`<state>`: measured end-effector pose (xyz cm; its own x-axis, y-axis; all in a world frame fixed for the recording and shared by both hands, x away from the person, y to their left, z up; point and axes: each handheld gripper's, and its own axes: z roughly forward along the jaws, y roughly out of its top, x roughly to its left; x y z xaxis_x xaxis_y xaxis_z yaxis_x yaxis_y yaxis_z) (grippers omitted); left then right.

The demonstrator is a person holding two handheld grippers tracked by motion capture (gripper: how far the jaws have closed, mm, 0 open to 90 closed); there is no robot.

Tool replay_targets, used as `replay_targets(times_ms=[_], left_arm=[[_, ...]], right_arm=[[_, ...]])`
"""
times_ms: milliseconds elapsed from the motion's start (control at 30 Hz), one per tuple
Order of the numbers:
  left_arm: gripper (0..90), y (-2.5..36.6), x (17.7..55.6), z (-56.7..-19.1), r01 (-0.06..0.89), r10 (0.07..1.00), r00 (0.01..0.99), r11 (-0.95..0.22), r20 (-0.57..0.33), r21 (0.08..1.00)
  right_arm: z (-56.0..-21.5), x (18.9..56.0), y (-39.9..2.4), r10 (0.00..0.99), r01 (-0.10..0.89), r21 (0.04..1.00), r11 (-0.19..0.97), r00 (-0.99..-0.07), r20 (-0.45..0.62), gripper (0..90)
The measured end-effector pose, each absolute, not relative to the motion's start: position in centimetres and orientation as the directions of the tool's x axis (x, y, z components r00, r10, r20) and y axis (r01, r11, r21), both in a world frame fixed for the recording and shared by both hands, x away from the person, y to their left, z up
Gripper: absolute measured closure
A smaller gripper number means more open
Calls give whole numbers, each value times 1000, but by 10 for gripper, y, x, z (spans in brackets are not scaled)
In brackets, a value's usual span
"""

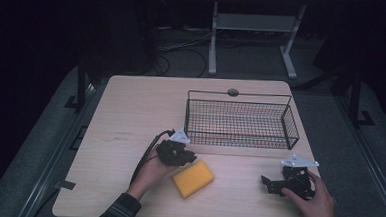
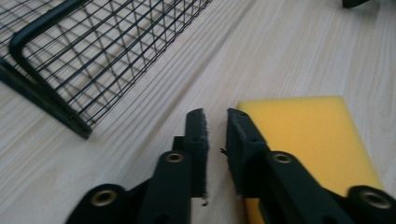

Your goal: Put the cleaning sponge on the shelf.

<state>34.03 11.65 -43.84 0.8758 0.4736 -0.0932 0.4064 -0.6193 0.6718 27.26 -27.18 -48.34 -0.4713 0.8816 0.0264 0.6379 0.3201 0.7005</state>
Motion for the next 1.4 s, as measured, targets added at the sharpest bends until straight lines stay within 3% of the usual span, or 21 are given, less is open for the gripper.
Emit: replay_targets(times_ms=[433,800,1400], left_arm=[[384,121,339,-431,462,523,848,-646,-89,608],[135,118,332,-423,492,517,848,-685,-118,537],[75,107,320,-413,501,509,851,-716,-126,486]], right_arm=[[-483,273,-272,882,638,701,320,-471,26,12],[-483,273,-272,881,638,701,320,-471,26,12],[-483,273,-272,882,638,700,320,-471,26,12]])
